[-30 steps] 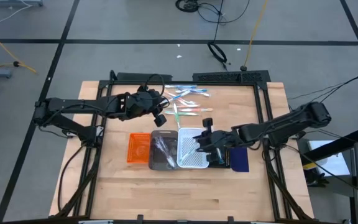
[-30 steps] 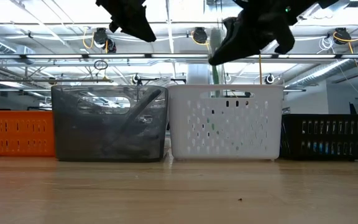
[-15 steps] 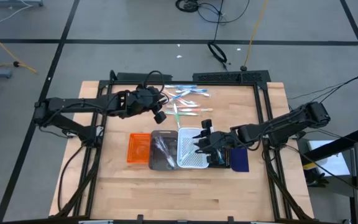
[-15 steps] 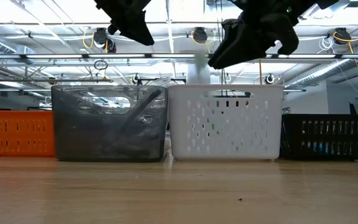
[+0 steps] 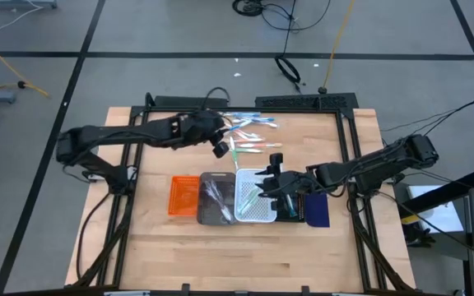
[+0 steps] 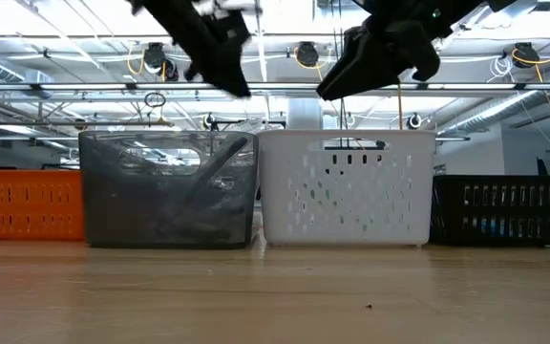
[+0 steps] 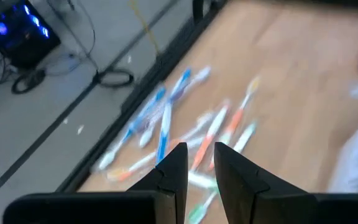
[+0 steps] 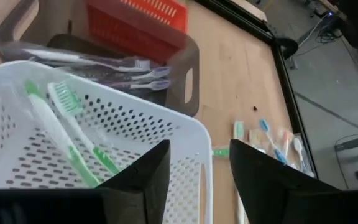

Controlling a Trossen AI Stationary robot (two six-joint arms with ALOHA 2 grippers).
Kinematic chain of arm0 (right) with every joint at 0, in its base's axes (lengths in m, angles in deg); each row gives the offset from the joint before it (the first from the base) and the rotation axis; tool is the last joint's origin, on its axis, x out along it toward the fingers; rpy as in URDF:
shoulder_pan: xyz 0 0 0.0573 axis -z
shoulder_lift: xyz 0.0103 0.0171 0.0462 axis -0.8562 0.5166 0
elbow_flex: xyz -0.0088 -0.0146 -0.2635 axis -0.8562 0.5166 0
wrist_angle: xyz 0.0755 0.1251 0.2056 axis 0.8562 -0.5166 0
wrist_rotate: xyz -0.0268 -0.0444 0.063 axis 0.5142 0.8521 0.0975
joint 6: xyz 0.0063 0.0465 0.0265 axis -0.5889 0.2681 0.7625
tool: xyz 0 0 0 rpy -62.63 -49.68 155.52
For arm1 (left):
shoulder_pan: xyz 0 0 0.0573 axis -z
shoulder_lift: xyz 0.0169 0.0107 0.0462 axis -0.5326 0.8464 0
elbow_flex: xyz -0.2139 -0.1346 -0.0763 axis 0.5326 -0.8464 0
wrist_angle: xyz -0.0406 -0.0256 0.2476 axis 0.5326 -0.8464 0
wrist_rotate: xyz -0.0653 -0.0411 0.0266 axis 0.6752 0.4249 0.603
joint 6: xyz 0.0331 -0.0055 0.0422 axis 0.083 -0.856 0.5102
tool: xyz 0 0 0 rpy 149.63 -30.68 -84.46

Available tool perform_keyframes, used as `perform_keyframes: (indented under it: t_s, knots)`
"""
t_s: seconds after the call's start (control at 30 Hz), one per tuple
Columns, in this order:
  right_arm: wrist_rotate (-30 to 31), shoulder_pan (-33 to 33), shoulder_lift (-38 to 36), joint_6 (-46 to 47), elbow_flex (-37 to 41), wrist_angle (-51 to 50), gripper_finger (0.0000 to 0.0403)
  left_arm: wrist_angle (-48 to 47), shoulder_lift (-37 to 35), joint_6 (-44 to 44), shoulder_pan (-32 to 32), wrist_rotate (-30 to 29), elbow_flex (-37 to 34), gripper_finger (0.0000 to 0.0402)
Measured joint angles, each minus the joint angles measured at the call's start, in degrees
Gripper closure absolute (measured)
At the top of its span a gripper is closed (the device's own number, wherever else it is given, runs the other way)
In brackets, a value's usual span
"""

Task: Pick & Place Toothbrushes
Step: Put the blue toothbrush into the right black bin

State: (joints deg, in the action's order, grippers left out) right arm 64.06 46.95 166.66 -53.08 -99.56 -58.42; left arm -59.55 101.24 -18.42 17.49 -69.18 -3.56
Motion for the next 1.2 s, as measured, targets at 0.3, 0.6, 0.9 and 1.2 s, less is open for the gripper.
perform_keyframes:
  t_s: [0.3,0.6,0.9,1.2]
  knots:
    - [0.1,1.7,-6.0,3.2,0.0,-1.0,0.0252,3.6,9.4,2.1,-9.8,12.1,0.0,0.0321]
    - [-0.2,5.2,-8.4,5.4,0.0,-2.9,0.0256,4.9,18.6,4.5,-14.6,16.1,0.0,0.0320]
    - [-0.3,6.1,-8.3,5.4,0.1,-3.2,0.0257,5.0,22.3,4.9,-15.7,17.5,0.1,0.0299]
    - [-0.3,6.3,-8.3,5.5,0.1,-3.1,0.0257,4.8,22.4,4.7,-16.1,16.4,0.1,0.0249]
